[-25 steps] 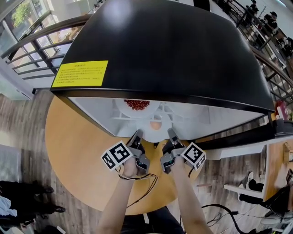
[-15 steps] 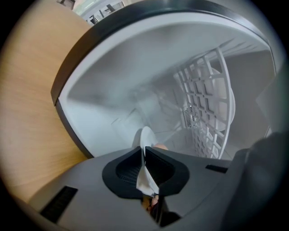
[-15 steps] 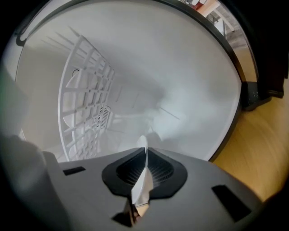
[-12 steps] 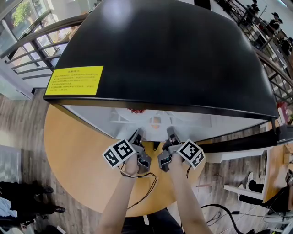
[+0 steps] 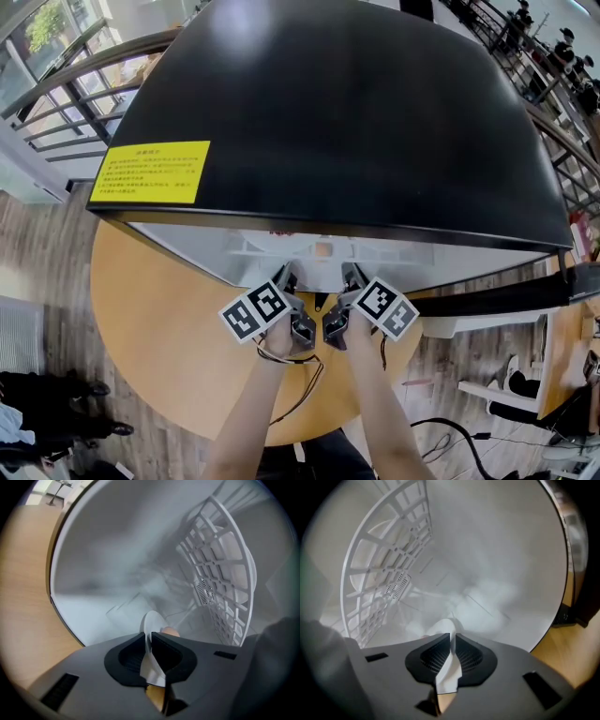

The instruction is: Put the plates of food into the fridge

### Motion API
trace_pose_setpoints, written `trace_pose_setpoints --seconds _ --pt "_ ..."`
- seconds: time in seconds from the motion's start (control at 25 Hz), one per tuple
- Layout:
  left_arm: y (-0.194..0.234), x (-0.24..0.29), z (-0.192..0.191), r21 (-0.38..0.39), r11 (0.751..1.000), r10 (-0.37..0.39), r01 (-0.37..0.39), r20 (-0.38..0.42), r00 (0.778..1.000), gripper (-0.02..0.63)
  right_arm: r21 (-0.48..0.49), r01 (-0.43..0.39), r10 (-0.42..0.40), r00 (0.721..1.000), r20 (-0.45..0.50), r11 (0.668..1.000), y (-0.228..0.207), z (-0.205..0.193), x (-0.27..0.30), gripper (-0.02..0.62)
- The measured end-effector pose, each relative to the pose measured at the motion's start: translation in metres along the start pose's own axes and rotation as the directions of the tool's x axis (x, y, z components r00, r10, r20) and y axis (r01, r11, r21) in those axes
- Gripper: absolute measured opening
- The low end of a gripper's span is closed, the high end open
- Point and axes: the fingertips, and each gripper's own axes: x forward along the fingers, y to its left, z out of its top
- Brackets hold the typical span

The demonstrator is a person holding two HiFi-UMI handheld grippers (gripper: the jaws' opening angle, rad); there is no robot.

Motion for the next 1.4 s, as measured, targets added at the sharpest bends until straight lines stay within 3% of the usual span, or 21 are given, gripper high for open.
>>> trace_pose_setpoints --seconds 0.2,0.32,0.52,0.64,0.88,1.24,1.4 --pt "-0.003 0.003 0.0 0.154 0.984 0.087 -0.087 0.005 0.996 0.037 -0.143 0.091 -0.096 0.995 -0.028 0.986 -0.003 -0.001 0.001 0.041" --pt "-0.004 0.004 0.0 0.22 0.97 0.1 -0.104 0.03 0.995 0.041 -0.265 0.148 -0.159 0.987 -0.019 0.953 -0.005 -0.001 0.002 0.046" --pt "-0.004 0.006 -0.001 0.278 0.951 0.131 -0.133 0.024 0.991 0.049 -0.51 0.219 -0.233 0.972 0.038 0.832 -0.001 -0.002 0.002 0.049" --pt "-0.002 0.008 0.0 0.342 0.921 0.2 -0.188 0.0 0.98 0.06 -0.595 0.234 -0.243 0.968 0.066 0.769 0.003 -0.002 0.003 0.051" --pt "-0.001 0.01 0.002 0.492 0.831 0.286 -0.258 0.019 0.958 0.074 -0.588 0.229 -0.231 0.97 0.074 0.776 0.004 -0.001 0.004 0.052" --pt "-0.003 0.001 0.011 0.516 0.824 0.205 -0.235 0.114 0.972 0.074 -0.602 0.272 -0.179 0.961 0.211 0.751 0.001 0.014 -0.008 0.04" --pt "-0.01 -0.002 0.018 0.581 0.772 0.212 -0.259 0.149 0.966 0.074 -0.616 0.271 -0.165 0.96 0.224 0.74 0.003 0.016 -0.009 0.034"
